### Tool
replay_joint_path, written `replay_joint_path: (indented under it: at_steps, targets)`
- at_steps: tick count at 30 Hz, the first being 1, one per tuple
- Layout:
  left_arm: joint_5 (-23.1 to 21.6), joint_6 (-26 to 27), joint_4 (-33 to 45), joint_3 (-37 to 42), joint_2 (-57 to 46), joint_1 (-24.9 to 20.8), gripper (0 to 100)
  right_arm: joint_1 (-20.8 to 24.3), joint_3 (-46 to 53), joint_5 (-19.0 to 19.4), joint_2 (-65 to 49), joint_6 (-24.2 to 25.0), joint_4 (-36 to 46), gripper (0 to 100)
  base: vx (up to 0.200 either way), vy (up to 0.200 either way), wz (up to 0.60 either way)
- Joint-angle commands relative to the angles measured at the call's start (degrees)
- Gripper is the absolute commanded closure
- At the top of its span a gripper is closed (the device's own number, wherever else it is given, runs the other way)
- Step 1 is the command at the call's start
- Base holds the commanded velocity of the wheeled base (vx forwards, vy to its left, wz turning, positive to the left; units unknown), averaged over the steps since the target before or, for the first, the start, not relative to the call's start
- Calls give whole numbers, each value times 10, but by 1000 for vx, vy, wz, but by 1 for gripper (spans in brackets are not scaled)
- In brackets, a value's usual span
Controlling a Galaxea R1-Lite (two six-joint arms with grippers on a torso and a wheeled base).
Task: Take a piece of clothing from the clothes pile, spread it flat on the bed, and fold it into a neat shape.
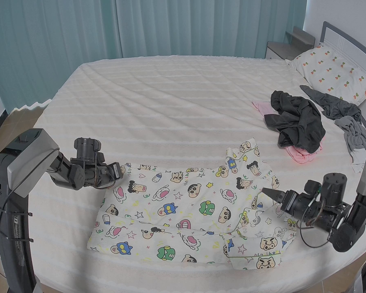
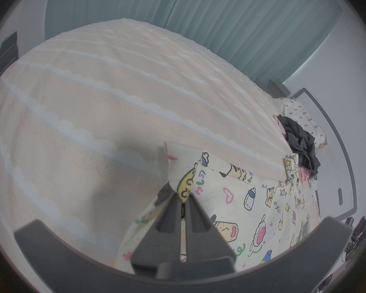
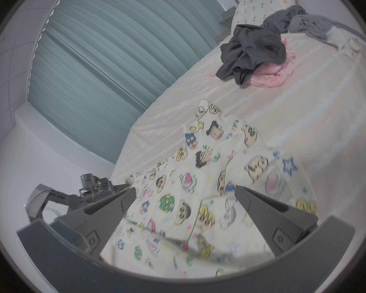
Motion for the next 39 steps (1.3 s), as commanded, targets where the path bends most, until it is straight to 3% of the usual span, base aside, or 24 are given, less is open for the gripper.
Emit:
replay_joint_path:
  at_steps: [1,7,15,20,27,39]
  targets:
    - [41,-31,-20,32,-43,1,100,-76,-227,1,85,-59,174,0,0,0,0]
    - [111,-52,-59,52,-51,-18,100,-100,-423,1,135,-85,366,0,0,0,0]
    - [131,-68,-87,64,-51,-29,100,-117,-602,-4,218,-159,505,0,0,0,0]
    - [134,-78,-87,61,-51,-29,100,-117,-669,-5,260,-179,563,0,0,0,0]
    - [150,-91,-90,57,-53,-21,100,-115,-691,9,284,-191,575,0,0,0,0]
    - [150,-91,-93,59,-47,-20,100,-116,-688,75,283,-186,546,0,0,0,0]
